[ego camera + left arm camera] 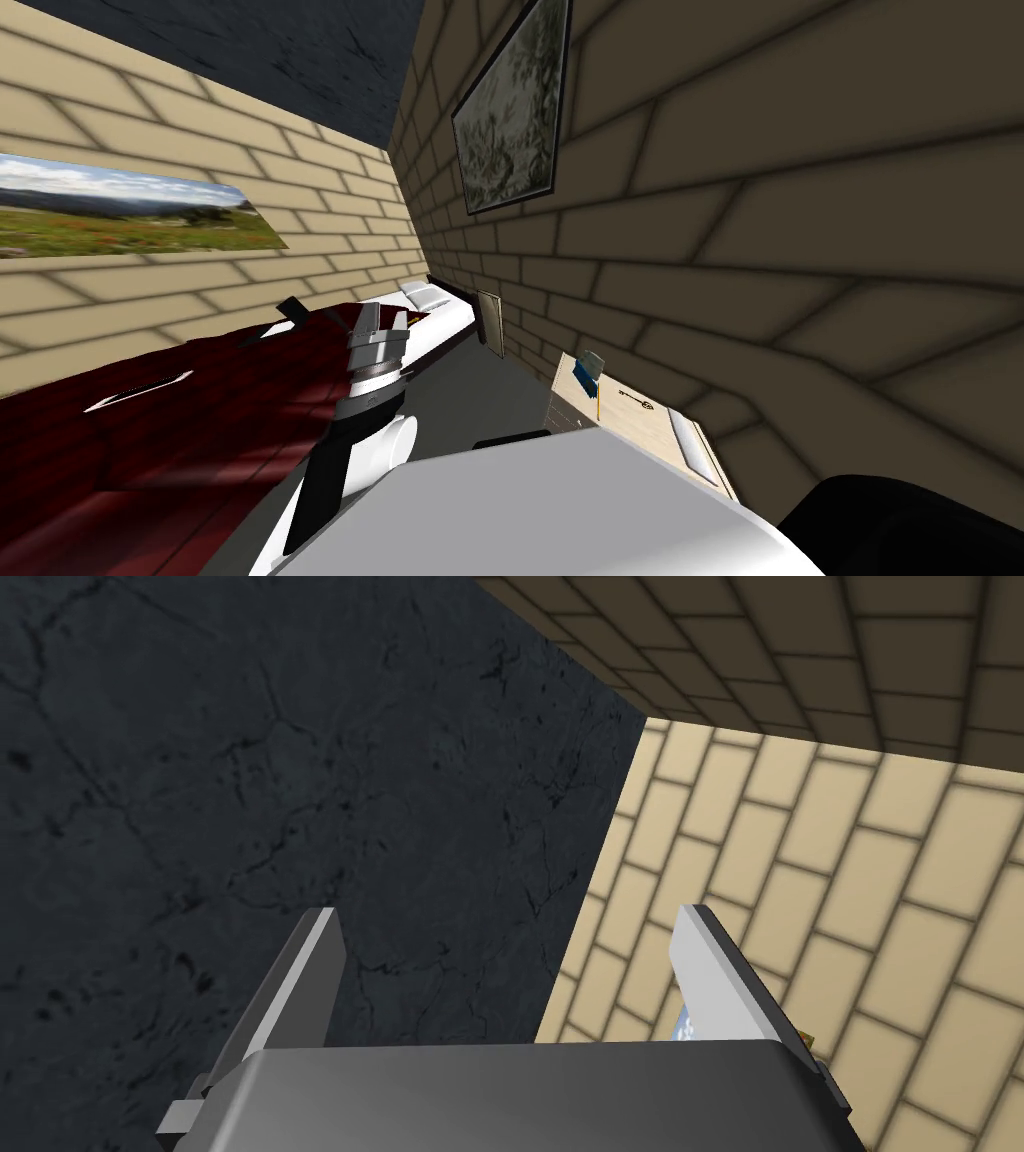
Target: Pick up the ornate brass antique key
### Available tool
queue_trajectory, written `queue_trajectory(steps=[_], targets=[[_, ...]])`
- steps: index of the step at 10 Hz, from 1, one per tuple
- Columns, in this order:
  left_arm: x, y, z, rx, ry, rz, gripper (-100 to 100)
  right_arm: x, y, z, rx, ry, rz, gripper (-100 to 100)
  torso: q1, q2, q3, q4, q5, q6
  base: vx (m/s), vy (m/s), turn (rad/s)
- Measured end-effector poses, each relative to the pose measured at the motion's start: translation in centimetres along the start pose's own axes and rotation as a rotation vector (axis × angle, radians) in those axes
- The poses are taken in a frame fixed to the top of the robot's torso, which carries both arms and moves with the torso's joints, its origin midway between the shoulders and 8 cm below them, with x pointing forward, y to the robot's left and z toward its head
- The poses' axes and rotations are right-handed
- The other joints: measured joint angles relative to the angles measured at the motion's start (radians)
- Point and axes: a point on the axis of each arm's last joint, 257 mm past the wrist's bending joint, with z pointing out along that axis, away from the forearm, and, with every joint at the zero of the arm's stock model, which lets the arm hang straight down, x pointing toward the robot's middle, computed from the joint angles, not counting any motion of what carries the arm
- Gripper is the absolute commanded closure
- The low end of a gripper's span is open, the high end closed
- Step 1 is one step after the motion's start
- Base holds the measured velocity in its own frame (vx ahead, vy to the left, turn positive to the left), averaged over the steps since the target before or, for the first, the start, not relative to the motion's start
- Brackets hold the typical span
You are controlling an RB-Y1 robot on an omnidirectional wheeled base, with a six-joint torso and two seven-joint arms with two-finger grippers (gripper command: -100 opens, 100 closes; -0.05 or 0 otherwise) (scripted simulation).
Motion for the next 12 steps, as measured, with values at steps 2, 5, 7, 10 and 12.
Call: queue_trajectory(steps=[2, 5, 7, 10, 12], targets=[[0.0, 0.0, 0.0, 0.0, 0.0, 0.0, 0, 3.0, -2.2, -0.7, 0.028, 0.071, -0.049, -100, 0.0, -0.001, 0.0, 0.0, 0.0, 0.0, 0.018, -0.01, 0.221], [0.0, 0.0, 0.0, 0.0, 0.0, 0.0, 0, 4.9, -3.8, -2.0, 0.051, 0.133, -0.105, -100, 0.001, 0.0, 0.0, 0.0, 0.0, 0.0, 0.01, -0.004, 0.119], [0.0, 0.0, 0.0, 0.0, 0.0, 0.0, 0, 6.6, -5.7, -2.7, 0.076, 0.186, -0.147, -100, 0.0, 0.0, 0.0, 0.0, 0.0, 0.0, 0.01, -0.016, 0.282], [0.0, 0.0, 0.0, 0.0, 0.0, 0.0, 0, 9.3, -9.7, -4.9, 0.128, 0.298, -0.246, -100, -0.001, -0.003, -0.002, 0.0, 0.0, 0.001, 0.044, -0.017, 0.209], [0.0, 0.0, 0.0, 0.0, 0.0, 0.0, 0, 10.3, -11.1, -5.8, 0.142, 0.326, -0.271, -100, 0.0, -0.003, -0.002, -0.001, 0.0, 0.001, 0.05, -0.024, 0.268]])
